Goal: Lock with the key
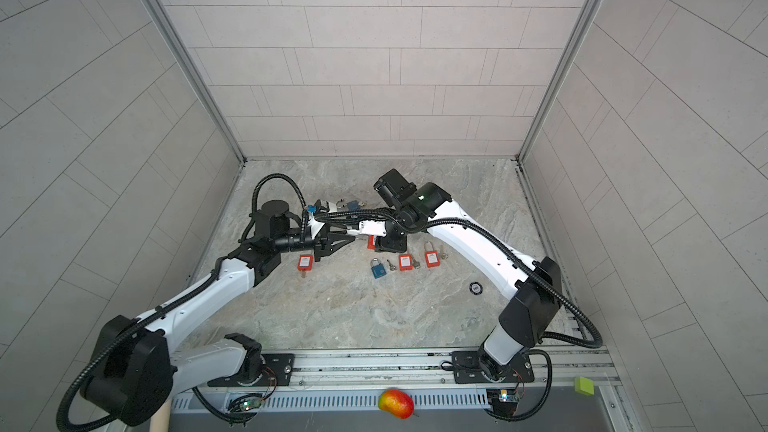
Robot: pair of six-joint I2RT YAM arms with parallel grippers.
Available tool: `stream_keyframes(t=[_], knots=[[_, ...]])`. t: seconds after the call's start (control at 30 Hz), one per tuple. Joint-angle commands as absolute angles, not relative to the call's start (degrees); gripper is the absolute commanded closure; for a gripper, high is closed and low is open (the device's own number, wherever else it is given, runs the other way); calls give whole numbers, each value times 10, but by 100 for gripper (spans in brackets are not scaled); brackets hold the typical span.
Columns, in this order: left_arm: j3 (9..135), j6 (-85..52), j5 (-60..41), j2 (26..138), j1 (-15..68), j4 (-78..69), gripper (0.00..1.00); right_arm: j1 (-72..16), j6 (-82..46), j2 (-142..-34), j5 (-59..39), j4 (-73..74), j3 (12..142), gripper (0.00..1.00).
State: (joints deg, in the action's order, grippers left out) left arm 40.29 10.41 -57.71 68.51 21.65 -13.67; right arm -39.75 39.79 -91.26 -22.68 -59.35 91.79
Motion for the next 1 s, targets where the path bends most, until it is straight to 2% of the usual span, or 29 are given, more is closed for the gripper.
stream_keyframes(t=[0.0, 0.13, 0.3, 0.33, 0.47, 0.53, 0.83, 0.97], knots=[[426, 120, -595, 690, 223, -157, 77, -400, 422, -892, -230, -597, 923, 77], [425, 117, -607, 693, 224, -157, 89, -400, 425, -892, -217, -592, 929, 77], [425, 113, -614, 693, 224, -157, 94, -400, 441, -892, -203, -587, 932, 77], [424, 112, -615, 693, 224, -157, 94, -400, 442, -892, -200, -587, 933, 76], [425, 114, -604, 690, 224, -152, 72, -400, 445, -889, -195, -589, 936, 77], [427, 121, -602, 688, 225, -141, 71, -400, 446, -887, -189, -588, 934, 77], [430, 128, -610, 690, 226, -125, 85, -400, 454, -881, -183, -588, 928, 77], [432, 127, -616, 694, 229, -125, 95, -400, 462, -878, -189, -581, 926, 75]])
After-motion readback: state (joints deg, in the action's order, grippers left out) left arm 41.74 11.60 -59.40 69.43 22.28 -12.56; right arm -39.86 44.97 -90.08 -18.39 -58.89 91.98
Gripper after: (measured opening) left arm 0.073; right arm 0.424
